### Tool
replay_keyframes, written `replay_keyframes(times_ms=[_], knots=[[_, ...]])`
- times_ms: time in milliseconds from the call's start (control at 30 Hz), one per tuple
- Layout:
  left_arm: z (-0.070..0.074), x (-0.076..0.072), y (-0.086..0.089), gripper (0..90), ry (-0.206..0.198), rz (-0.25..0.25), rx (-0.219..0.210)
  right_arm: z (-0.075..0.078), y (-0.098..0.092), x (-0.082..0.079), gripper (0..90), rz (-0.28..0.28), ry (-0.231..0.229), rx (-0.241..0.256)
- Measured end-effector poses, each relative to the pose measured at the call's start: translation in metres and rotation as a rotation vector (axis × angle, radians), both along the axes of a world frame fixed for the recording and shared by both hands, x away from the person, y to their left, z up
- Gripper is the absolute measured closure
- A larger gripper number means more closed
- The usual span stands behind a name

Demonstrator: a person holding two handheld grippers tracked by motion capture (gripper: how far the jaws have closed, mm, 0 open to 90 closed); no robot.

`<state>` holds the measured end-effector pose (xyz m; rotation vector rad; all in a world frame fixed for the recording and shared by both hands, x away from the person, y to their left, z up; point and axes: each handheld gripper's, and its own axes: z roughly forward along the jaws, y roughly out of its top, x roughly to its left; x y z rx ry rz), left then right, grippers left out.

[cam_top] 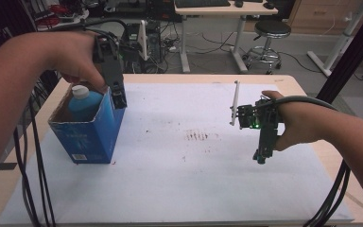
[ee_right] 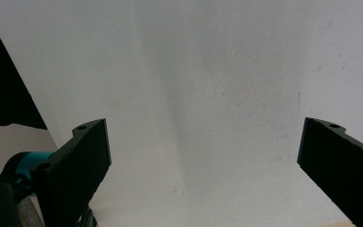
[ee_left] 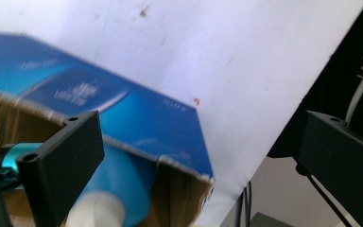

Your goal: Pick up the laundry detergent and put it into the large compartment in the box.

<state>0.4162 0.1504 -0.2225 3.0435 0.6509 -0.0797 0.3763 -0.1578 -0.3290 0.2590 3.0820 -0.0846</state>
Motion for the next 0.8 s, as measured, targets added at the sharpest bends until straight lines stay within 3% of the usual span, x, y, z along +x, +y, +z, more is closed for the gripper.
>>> replay_keyframes(times_ms=[133, 233, 467, 800], knots=[[-0.005, 0.003, -0.013, 1.7, -0.033, -0.079, 0.014, 0.003, 0.000, 0.002, 2.4, -0.010, -0.006, 0.005], [-0.010, 0.006, -0.021, 1.7, -0.022, -0.105, 0.004, 0.003, 0.000, 0.003, 2.4, -0.004, -0.003, 0.005], [-0.021, 0.020, -0.035, 1.7, 0.007, -0.133, -0.021, 0.003, -0.001, 0.006, 2.4, -0.012, 0.005, 0.004], [-0.028, 0.032, -0.040, 1.7, 0.005, -0.159, -0.040, 0.002, -0.002, 0.010, 2.4, -0.021, 0.012, -0.005]])
